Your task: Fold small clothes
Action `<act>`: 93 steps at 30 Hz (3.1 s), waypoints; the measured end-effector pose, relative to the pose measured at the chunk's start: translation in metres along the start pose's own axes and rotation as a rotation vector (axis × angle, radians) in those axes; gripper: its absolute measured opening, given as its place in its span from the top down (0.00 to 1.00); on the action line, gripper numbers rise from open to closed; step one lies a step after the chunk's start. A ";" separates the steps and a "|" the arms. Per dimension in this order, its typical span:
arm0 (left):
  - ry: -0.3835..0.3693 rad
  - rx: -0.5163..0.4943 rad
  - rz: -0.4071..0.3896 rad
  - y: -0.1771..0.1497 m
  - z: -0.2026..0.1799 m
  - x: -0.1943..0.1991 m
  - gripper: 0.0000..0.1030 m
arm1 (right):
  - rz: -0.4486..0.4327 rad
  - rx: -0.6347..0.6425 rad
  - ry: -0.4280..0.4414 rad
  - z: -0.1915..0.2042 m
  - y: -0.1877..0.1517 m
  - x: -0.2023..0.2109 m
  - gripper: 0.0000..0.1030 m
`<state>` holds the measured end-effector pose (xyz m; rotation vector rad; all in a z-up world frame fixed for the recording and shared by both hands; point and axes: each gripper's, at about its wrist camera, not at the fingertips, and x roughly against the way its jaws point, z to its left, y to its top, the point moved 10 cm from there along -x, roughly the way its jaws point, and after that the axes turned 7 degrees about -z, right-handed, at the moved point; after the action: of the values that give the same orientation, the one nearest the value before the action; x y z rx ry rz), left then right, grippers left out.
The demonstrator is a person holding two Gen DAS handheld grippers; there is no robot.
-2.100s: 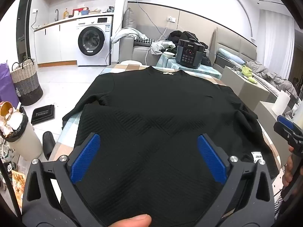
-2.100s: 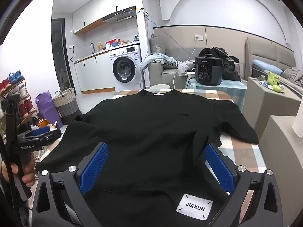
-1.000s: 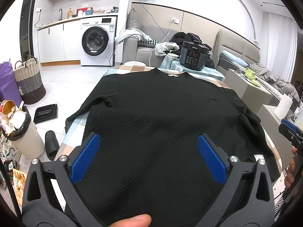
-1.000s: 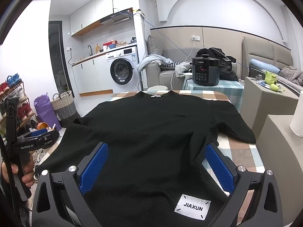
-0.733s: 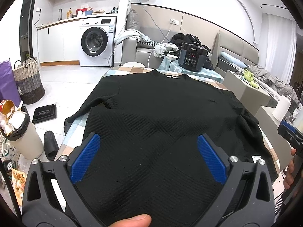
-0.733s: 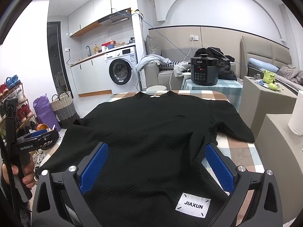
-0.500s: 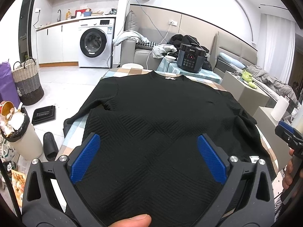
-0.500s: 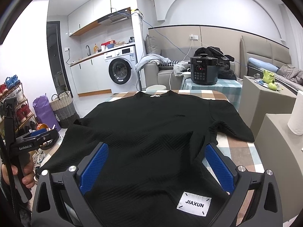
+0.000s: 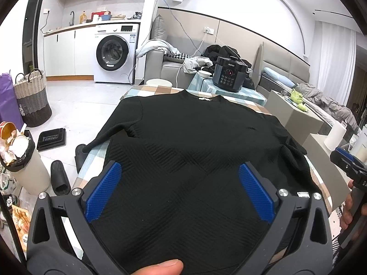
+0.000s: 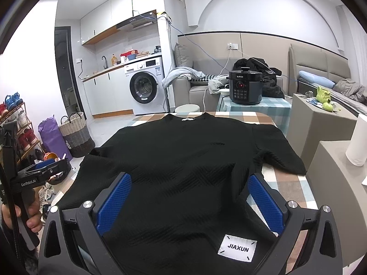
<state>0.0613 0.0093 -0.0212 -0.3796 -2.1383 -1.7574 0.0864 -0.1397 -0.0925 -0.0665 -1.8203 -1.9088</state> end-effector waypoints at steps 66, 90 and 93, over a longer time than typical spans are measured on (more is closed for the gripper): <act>0.025 0.038 0.149 0.025 0.026 -0.100 0.10 | 0.168 -0.416 -0.133 -0.131 0.005 -0.074 0.00; 0.009 0.005 0.216 0.008 -0.004 -0.187 0.12 | 0.316 -0.665 -0.449 -0.320 -0.052 -0.135 0.28; 0.006 0.001 0.221 0.006 -0.004 -0.192 0.12 | 0.342 -0.623 -0.471 -0.318 -0.057 -0.144 0.33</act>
<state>0.2377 0.0094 -0.0975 -0.5848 -2.0073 -1.6306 0.2859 -0.3970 -0.2322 -1.0392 -1.2690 -2.2374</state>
